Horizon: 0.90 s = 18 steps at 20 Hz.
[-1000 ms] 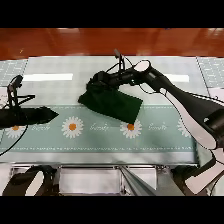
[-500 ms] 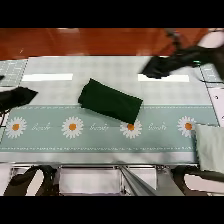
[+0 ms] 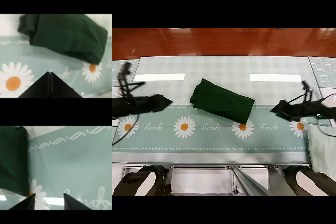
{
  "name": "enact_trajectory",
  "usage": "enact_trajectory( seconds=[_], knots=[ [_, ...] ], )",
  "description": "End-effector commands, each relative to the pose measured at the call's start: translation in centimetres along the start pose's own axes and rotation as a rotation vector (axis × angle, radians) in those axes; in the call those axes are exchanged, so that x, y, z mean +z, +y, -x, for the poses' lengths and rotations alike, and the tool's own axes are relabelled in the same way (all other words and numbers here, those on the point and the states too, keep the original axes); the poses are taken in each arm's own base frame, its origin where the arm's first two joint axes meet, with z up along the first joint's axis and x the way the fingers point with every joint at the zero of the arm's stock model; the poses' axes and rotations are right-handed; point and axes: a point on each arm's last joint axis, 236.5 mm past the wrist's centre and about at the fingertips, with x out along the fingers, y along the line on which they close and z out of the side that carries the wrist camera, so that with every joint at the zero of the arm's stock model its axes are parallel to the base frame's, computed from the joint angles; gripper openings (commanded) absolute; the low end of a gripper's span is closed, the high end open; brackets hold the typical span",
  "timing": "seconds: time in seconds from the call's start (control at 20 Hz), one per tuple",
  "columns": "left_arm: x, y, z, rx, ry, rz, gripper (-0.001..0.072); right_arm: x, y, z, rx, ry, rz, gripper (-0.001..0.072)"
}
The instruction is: Fold the shirts.
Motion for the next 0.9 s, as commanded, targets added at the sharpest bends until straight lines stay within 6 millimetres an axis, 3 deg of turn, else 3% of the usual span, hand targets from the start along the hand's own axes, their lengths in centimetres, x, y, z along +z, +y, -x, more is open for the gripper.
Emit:
enact_trajectory(
  seconds=[0.0,0.2,0.5,0.55,0.6,0.65,0.85],
  knots=[
    [-3.8,-1.7,-3.0,-0.050,0.150,-0.027,0.0021,-1.4,2.0,-4.9,0.175,0.060,-0.111,0.0419],
    [-4.2,-2.5,-4.4,-0.073,0.175,-0.015,0.0021,-1.9,4.6,-9.2,0.217,0.173,-0.102,0.0419],
    [-3.5,-2.5,-4.6,-0.075,0.148,-0.006,0.0021,-1.8,10.3,-12.5,0.254,0.244,0.015,0.0392],
    [-3.4,-2.5,-4.6,-0.075,0.147,-0.006,0.0021,-1.6,11.5,-12.5,0.266,0.242,0.043,0.0287],
    [-3.4,-2.5,-4.6,-0.075,0.147,-0.006,0.0021,-1.2,13.0,-12.2,0.289,0.236,0.087,0.0095],
    [-3.5,-2.5,-4.6,-0.075,0.148,-0.006,0.0021,-0.6,15.0,-11.4,0.324,0.228,0.155,0.0024],
    [-3.5,-2.5,-4.6,-0.075,0.147,-0.006,0.0021,2.3,22.1,-6.9,0.311,0.186,0.406,0.0022]
  ],
)
